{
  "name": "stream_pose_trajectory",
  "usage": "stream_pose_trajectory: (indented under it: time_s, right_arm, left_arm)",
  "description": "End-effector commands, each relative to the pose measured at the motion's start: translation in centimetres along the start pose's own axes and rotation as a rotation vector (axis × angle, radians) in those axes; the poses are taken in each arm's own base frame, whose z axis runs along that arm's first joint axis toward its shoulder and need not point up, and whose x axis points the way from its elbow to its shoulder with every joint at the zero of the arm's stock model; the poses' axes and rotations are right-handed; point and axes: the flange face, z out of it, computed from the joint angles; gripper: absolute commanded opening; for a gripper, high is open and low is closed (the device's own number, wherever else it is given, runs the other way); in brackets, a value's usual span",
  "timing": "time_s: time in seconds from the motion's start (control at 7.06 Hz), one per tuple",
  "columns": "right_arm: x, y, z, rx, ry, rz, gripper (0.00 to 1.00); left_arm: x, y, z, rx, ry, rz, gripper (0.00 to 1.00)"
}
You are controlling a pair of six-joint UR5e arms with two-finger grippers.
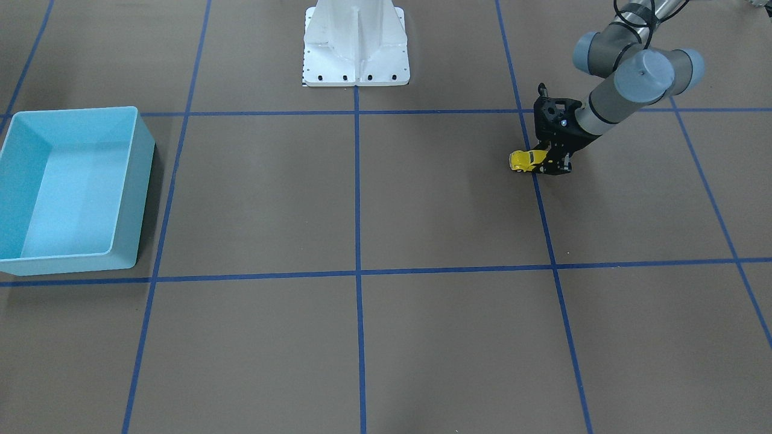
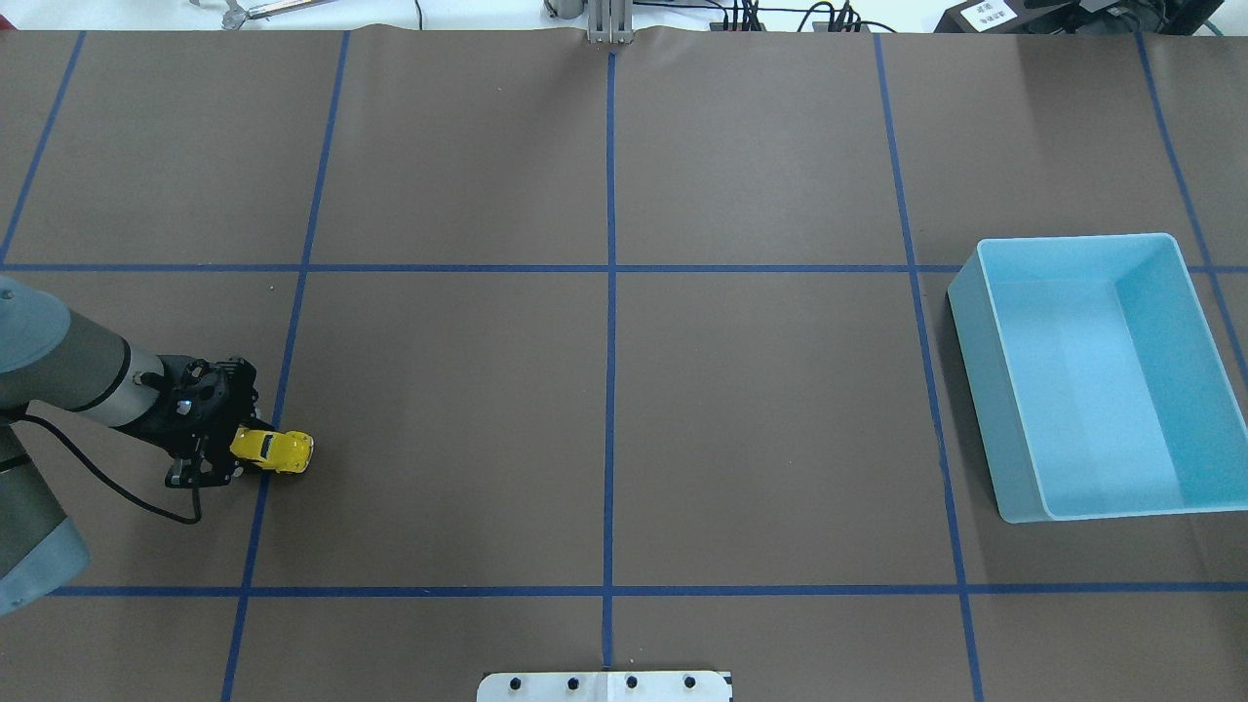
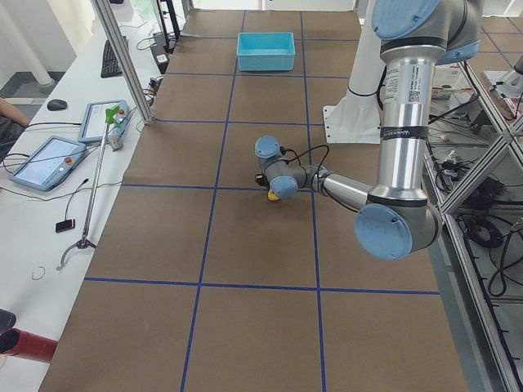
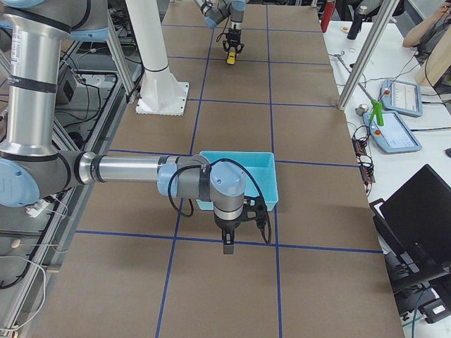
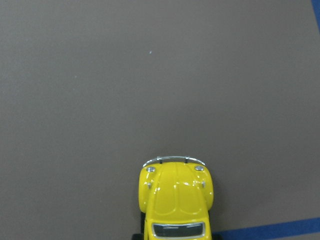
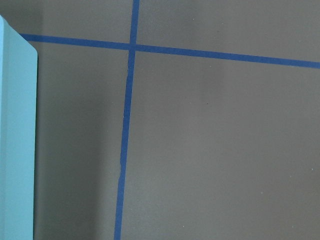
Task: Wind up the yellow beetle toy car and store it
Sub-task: 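Pull the car back toward the left arm, pressing it down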
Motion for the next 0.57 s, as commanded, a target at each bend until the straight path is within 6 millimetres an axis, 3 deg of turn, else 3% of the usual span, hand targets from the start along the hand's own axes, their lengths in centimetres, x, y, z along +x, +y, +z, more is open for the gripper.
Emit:
stream_pose_trajectory:
  time_s: [0.0,0.43]
  right_arm:
    - [-0.2,0.0,-0.2,0.004,0.001,-0.003,1.0]
    - [-0.2,0.0,-0.2,0.004,0.001,-0.002,1.0]
  left_arm:
    - [0.3,1.1,-0.2,-0.003,-0.003,-0.008,0.13]
    - [0.7,2.8,-0.5,-0.003,-0.002,-0.018,0.13]
